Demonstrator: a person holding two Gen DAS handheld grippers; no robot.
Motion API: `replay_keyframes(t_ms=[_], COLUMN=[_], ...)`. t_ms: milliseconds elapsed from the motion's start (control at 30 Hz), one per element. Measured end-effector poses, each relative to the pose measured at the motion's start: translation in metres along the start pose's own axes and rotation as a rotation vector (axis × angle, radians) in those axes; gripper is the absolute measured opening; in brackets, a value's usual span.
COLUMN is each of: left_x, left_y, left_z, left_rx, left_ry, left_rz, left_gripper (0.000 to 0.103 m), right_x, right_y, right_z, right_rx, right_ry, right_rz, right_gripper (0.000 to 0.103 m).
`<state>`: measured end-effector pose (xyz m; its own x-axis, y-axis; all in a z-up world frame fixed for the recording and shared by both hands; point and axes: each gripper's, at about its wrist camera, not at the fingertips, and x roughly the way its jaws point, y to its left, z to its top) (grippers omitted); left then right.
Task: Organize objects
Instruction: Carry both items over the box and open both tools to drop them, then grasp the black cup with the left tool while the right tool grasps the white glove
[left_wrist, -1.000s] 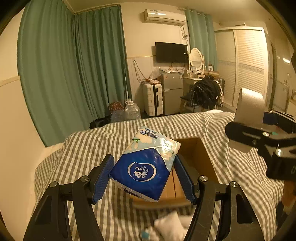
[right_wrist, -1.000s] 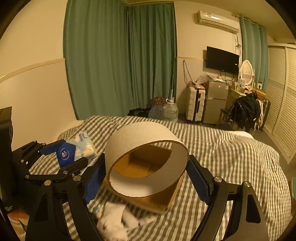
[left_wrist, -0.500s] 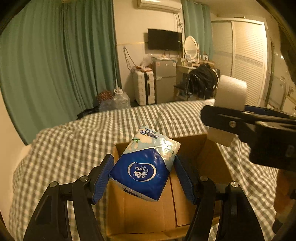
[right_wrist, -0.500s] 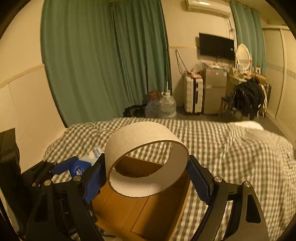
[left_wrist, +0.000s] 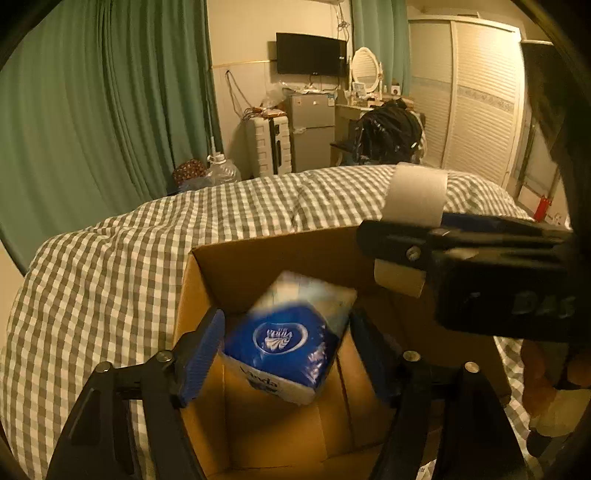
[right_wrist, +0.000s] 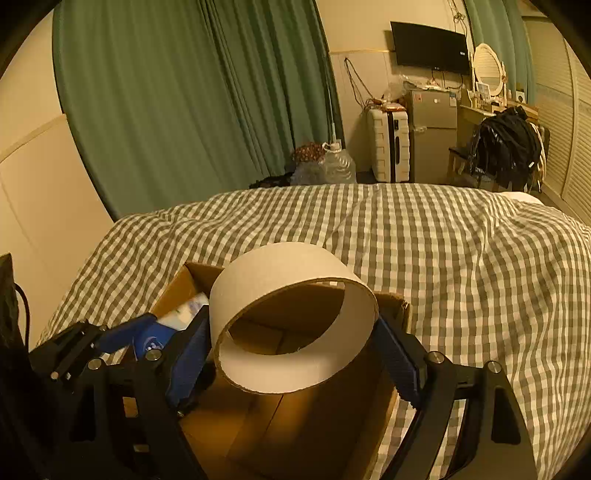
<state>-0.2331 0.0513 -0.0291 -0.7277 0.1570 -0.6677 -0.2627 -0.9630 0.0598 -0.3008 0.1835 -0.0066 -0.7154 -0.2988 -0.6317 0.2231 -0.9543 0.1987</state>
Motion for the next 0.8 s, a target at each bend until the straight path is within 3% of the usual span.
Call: replay_keyframes(t_ms=[33, 100, 367, 567, 800], left_x=[-0.005, -0.014, -0.065, -0.132, -0.171], left_y=[0.001, 0.002, 0.013, 0.031, 0.038], left_z=[-0.002, -0.002, -0.017, -0.050, -0.092], left_rx=[-0.005, -0.022, -0.091, -0.167, -0.214], left_ry=[-0.009, -0.034, -0.058, -0.089, -0.055], left_rz=[0.006, 0.009, 0.055, 0.066, 0.089], left_gripper=[0.090, 0.097, 0.097, 0.098, 0.098], right_x=[-0.002, -0.012, -0.074, -0.149, -0.216], right_y=[-0.001, -0.006, -0.010, 0.008, 0.046], right_z=[0.000, -0.001, -0.010, -0.038, -0.071], right_rx=[0.005, 0.034, 0.089, 0.034, -0.049], right_ry=[-0.007, -0.036, -0.112, -0.176, -0.182], right_rz=[0.005, 0.025, -0.017, -0.087, -0.093], right_gripper=[0.091, 0.095, 0.095, 0.095, 0.095])
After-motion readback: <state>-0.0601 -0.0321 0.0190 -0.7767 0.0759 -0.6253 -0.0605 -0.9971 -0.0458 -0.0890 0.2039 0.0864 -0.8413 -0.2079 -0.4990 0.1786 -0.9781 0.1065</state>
